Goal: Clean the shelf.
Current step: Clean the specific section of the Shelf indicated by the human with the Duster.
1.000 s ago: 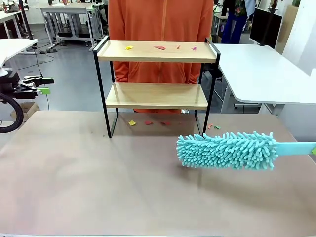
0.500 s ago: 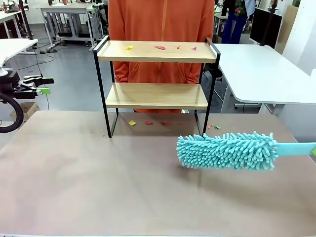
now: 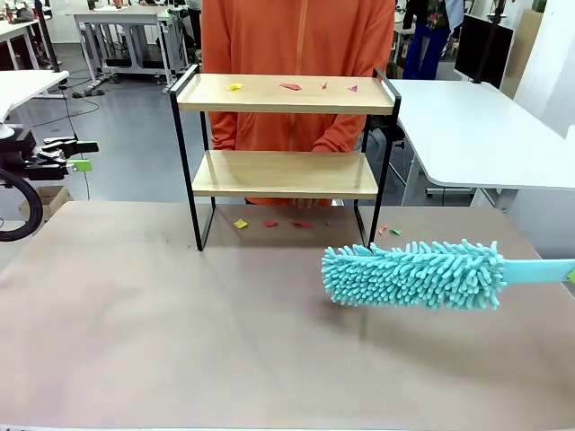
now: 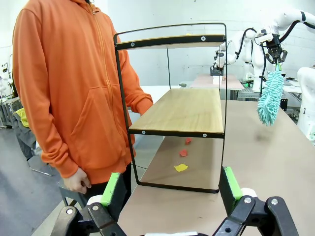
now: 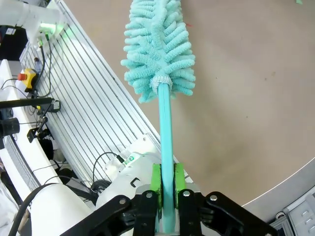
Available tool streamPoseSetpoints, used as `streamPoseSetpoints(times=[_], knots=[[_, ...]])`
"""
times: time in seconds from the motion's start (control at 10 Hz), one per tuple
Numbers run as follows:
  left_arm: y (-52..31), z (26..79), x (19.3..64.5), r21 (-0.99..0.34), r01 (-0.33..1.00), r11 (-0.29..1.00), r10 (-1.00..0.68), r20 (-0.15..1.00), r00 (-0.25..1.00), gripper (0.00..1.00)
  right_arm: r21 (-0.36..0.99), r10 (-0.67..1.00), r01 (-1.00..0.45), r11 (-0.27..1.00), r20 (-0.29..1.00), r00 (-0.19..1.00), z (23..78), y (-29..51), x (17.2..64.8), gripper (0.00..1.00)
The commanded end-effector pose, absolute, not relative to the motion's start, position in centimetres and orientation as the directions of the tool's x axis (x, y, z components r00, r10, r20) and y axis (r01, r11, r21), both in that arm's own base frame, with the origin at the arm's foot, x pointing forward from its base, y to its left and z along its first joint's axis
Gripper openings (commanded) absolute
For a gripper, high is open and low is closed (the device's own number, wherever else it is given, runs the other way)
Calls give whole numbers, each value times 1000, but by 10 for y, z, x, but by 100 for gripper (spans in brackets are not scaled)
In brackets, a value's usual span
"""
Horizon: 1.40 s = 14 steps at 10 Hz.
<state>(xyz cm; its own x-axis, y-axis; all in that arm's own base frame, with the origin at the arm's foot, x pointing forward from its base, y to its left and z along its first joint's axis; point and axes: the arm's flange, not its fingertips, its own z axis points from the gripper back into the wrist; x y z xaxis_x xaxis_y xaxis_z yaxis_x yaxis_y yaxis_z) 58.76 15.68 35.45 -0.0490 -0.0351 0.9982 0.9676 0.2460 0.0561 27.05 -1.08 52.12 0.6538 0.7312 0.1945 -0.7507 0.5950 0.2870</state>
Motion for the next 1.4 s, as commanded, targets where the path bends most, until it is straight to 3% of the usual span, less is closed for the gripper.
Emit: streamPoseSetpoints(times=[0.0, 1.2, 1.3], knots=[[156, 357, 586, 67, 965, 254, -37, 998, -60, 100, 291, 720, -745, 600, 210, 662, 521, -10, 269, 13], [156, 357, 586, 67, 965, 254, -37, 998, -60, 100, 287, 730, -750, 596, 194, 655, 521, -11, 271, 13], [156, 357, 586, 67, 965, 254, -37, 998, -60, 100, 261, 709, -747, 612, 239, 664, 528, 16, 263, 13]])
